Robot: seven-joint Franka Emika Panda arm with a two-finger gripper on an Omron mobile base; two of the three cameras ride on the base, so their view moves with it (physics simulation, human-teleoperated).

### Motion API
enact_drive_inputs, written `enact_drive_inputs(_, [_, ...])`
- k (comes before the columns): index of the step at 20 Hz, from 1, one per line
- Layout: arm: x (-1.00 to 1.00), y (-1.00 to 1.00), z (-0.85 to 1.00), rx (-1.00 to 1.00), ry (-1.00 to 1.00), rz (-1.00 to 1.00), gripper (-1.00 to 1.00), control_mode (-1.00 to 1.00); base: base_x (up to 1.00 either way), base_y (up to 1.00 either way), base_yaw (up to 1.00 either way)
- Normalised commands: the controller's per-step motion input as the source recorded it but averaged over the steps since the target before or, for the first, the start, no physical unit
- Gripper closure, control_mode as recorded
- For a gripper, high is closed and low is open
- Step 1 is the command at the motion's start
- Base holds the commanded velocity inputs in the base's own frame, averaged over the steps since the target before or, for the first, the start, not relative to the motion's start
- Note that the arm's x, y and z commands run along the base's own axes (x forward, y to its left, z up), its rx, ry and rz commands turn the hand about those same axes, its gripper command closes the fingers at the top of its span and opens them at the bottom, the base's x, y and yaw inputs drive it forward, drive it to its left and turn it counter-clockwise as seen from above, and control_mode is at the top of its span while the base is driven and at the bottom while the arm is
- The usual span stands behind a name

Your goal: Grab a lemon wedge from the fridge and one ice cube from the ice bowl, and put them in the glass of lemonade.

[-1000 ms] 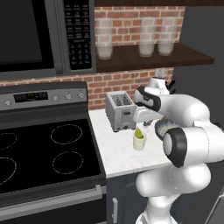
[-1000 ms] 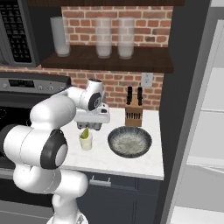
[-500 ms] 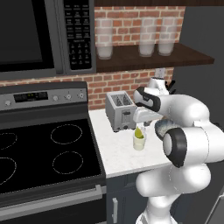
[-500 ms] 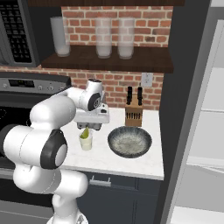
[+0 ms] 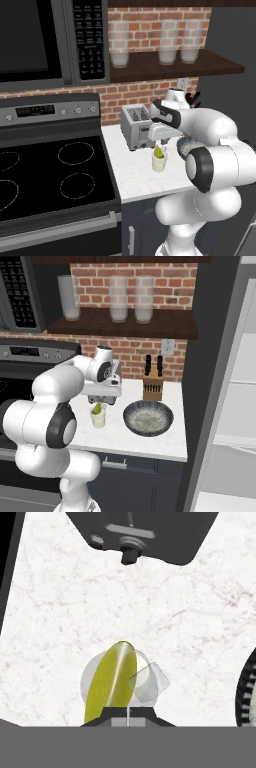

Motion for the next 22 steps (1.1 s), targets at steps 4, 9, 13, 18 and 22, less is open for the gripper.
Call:
enact_drive_inputs(4, [0.00, 0.00, 0.00, 0.00, 0.00, 0.00, 1.00, -1.00, 0.00, 0.00, 0.00])
enact_drive_inputs(9, [-0.04, 0.00, 0.00, 0.00, -0.01, 0.00, -1.00, -1.00, 0.00, 0.00, 0.00])
enact_drive_inputs(13, [-0.10, -0.03, 0.00, 0.00, -0.02, 0.02, -1.00, -1.00, 0.00, 0.00, 0.00])
enact_drive_inputs(18, [-0.13, -0.13, 0.00, 0.05, -0.04, 0.00, -1.00, -1.00, 0.00, 0.00, 0.00])
enact_drive_inputs(22, [-0.18, -0.20, 0.08, 0.13, -0.11, 0.00, -1.00, -1.00, 0.00, 0.00, 0.00])
